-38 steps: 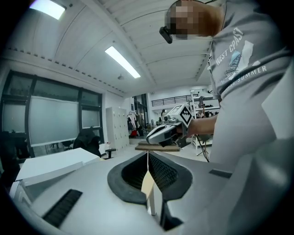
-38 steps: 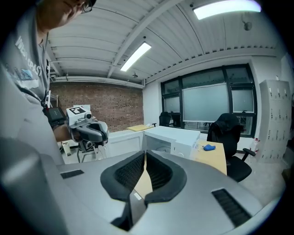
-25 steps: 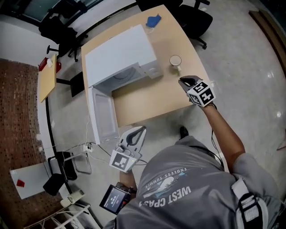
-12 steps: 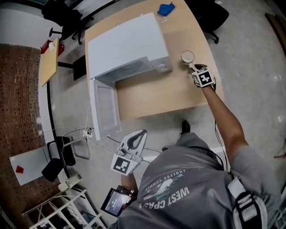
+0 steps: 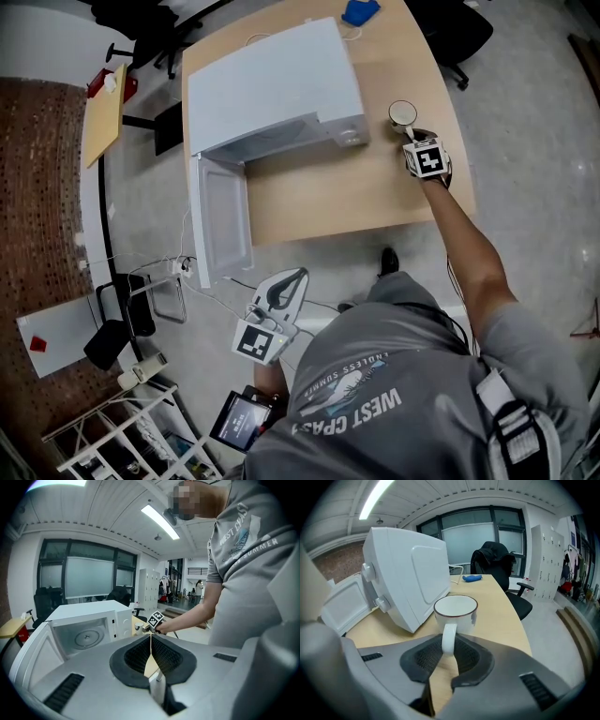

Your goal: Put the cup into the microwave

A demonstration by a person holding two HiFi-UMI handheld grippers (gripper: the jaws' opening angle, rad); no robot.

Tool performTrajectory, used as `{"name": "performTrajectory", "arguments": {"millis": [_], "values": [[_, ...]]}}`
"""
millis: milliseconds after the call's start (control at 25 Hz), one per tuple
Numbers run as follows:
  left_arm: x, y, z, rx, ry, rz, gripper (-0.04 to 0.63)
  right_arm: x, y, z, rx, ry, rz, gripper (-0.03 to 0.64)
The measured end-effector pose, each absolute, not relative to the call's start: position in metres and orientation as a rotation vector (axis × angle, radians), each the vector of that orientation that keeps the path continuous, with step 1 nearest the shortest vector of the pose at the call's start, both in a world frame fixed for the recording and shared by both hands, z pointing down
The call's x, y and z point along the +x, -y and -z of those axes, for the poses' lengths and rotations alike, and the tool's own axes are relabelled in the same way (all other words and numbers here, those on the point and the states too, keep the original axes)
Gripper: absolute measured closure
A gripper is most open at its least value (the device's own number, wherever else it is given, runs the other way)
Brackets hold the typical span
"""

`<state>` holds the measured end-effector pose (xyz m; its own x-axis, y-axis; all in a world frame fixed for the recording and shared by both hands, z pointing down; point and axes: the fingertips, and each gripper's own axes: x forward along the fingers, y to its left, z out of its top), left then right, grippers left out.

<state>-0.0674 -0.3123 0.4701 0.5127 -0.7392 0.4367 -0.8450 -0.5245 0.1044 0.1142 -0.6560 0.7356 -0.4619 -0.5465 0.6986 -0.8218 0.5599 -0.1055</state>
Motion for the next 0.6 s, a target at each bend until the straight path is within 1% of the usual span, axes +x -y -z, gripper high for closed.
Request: {"name": "performTrajectory", "arguments": {"millis": [200, 600], "values": [[-0.065, 0.318, -0.467, 2.492, 1.302, -0.500, 0.572, 0.117, 0.643, -0.710, 1.069, 2.296, -0.604, 0.545], [-0.041, 0.332, -0.453, 2.615, 1.208, -0.496, 0.572, 0.139, 0.603, -0.602, 1.055, 2.459, -0.471, 0.545]]}}
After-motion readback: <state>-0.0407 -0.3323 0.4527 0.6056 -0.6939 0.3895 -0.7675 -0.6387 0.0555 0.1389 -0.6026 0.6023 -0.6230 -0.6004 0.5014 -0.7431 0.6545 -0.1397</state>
